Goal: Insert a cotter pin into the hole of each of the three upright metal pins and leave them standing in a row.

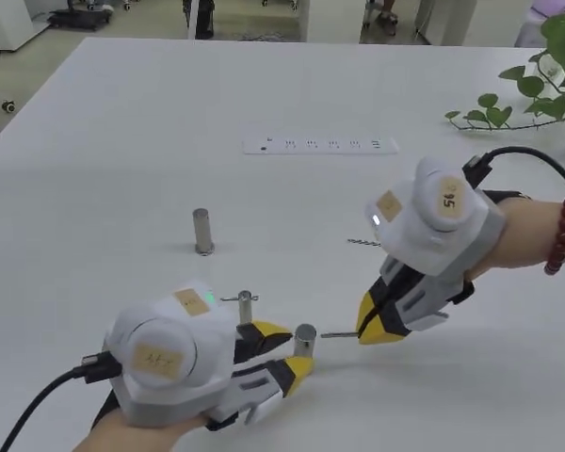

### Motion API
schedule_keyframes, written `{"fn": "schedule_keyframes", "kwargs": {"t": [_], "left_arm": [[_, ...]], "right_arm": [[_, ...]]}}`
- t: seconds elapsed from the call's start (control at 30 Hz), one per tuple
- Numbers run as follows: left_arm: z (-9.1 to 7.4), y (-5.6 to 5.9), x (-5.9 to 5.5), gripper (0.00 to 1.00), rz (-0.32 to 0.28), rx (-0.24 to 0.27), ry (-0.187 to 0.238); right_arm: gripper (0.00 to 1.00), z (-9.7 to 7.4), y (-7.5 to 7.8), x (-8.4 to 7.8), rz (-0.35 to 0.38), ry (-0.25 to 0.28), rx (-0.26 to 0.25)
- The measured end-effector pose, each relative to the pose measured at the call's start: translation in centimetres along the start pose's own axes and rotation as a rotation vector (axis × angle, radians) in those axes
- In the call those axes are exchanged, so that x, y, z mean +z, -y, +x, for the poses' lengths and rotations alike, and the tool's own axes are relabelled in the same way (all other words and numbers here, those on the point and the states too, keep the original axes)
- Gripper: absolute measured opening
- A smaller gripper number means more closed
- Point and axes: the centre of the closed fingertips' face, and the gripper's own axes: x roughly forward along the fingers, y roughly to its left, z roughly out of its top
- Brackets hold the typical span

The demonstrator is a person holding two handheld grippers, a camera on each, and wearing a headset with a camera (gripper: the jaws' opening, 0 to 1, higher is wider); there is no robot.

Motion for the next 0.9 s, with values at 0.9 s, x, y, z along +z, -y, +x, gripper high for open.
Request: {"fn": "schedule_keyframes", "kwargs": {"t": [0.9], "left_arm": [[0.51,-0.06,-0.35,0.12,-0.007,0.001,-0.013]], "right_arm": [[0.03,-0.16,0.06,0.94,-0.055,-0.022,0.0]]}}
